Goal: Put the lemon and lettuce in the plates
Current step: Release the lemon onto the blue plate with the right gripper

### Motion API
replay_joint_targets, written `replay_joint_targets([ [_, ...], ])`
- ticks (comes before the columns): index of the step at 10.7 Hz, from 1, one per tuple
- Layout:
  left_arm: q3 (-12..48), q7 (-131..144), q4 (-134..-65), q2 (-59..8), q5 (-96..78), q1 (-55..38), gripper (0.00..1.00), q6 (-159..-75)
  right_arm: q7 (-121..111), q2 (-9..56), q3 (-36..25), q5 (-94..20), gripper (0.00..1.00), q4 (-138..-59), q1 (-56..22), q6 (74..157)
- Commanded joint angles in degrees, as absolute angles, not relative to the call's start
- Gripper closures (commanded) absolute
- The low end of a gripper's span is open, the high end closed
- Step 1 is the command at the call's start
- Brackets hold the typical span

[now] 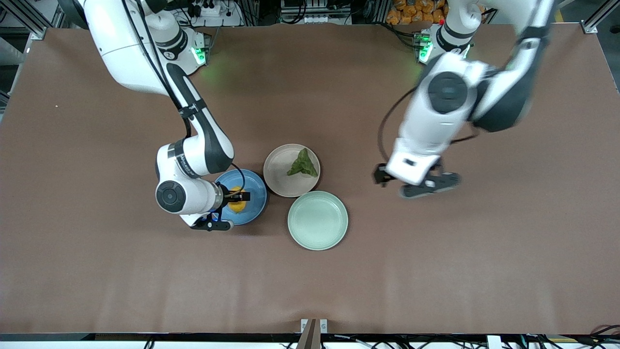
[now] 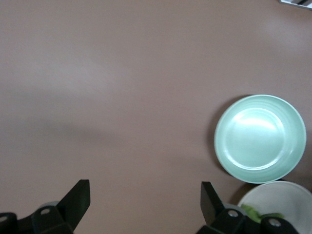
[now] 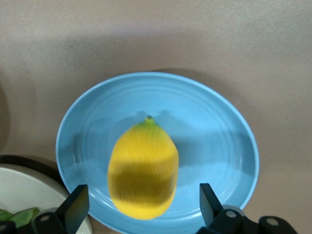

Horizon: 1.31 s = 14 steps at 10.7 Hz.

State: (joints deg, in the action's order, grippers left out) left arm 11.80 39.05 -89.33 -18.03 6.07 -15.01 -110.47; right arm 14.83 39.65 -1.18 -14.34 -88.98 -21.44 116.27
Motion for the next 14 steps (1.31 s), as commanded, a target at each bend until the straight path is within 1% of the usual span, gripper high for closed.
replay_joint_targets([
  [1, 13.1, 28.87, -90.62, -13.81, 2.38, -8.64, 0.0, -106.8, 15.21, 39.29, -1.49, -15.12, 0.0, -87.8, -22.06, 115.58],
  [2, 12.66, 24.48, -90.35, -12.49, 2.03, -6.79, 0.0, -105.48, 15.12, 38.16, -1.67, -14.68, 0.0, -87.19, -21.54, 114.71],
  [5, 12.48, 21.71, -88.86, -9.85, 2.2, -3.87, 0.0, -101.0, 14.86, 33.77, -4.21, -12.58, 0.0, -80.01, -20.74, 103.13],
  [6, 12.48, 21.71, -88.34, -8.71, 2.11, -2.39, 0.0, -99.77, 14.94, 31.92, -4.22, -10.83, 0.0, -78.07, -20.74, 100.31],
  [8, 12.48, 20.31, -88.33, -6.34, 2.11, -0.8, 0.0, -96.95, 15.03, 26.39, -4.04, -6.35, 0.0, -77.78, -21.18, 97.83],
  [10, 12.48, 17.85, -88.33, -4.14, 1.85, 0.96, 0.0, -95.64, 14.59, 22.69, -4.31, -5.01, 0.0, -77.52, -21.18, 93.97],
  [12, 11.61, 17.75, -87.63, -3.69, 0.88, 0.88, 0.0, -93.26, 14.85, 18.21, -4.3, -4.31, 0.0, -77.26, -21.18, 92.73],
  [14, 9.59, 15.75, -85.17, -3.87, 0.27, 0.44, 0.0, -90.71, 14.42, 16.09, -4.48, -2.21, 0.0, -77.26, -20.48, 91.76],
])
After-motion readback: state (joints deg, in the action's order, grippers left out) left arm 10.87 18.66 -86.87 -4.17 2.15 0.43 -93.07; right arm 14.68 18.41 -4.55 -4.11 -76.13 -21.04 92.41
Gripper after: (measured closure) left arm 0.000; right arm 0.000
